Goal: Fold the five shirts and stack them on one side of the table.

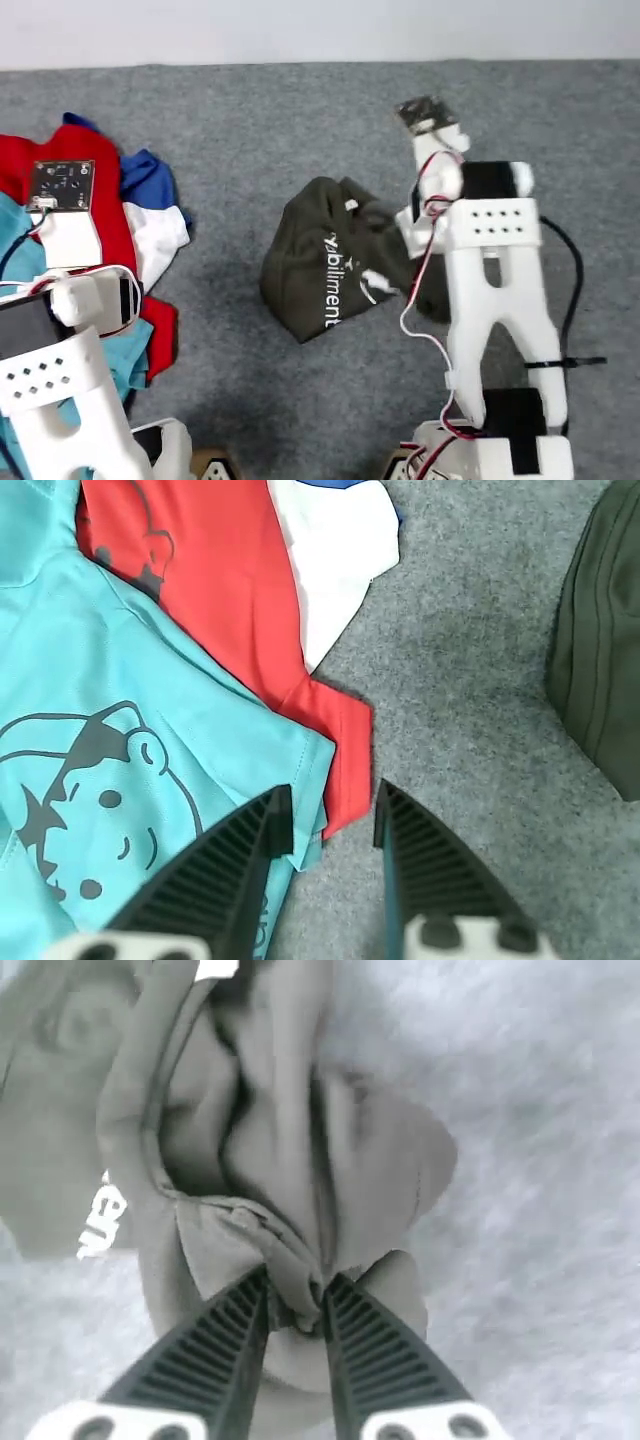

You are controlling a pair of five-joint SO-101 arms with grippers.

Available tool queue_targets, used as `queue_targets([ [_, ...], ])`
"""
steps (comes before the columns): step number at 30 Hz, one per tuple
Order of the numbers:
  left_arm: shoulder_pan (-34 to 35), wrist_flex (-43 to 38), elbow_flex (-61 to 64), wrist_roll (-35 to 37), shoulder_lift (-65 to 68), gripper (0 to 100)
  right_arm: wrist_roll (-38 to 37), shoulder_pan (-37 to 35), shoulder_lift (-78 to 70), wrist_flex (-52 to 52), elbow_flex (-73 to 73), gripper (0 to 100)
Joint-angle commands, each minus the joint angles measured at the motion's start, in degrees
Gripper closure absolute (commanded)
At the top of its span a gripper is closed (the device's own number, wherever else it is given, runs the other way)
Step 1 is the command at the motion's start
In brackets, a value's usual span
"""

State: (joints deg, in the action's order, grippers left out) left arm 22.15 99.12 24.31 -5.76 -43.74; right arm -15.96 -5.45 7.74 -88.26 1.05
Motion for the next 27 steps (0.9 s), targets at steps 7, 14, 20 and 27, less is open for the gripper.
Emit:
queue_targets([
  [7,0.4,1.3,-1.6,0.3,0.3,91,-10.6,11.6,3.1,12.2,-3.9,98.9],
  [14,0.4,1.3,-1.6,0.3,0.3,91,-21.8,14.9,5.3,1.3,4.0,88.5],
  [20,0.3,1.3,-1.6,0.3,0.4,91,-21.8,18.6,10.9,-1.4,3.9,80.0],
  [27,0.3,1.3,-1.6,0.3,0.4,91,-21.7,20.6,10.9,-2.6,7.2,80.0],
])
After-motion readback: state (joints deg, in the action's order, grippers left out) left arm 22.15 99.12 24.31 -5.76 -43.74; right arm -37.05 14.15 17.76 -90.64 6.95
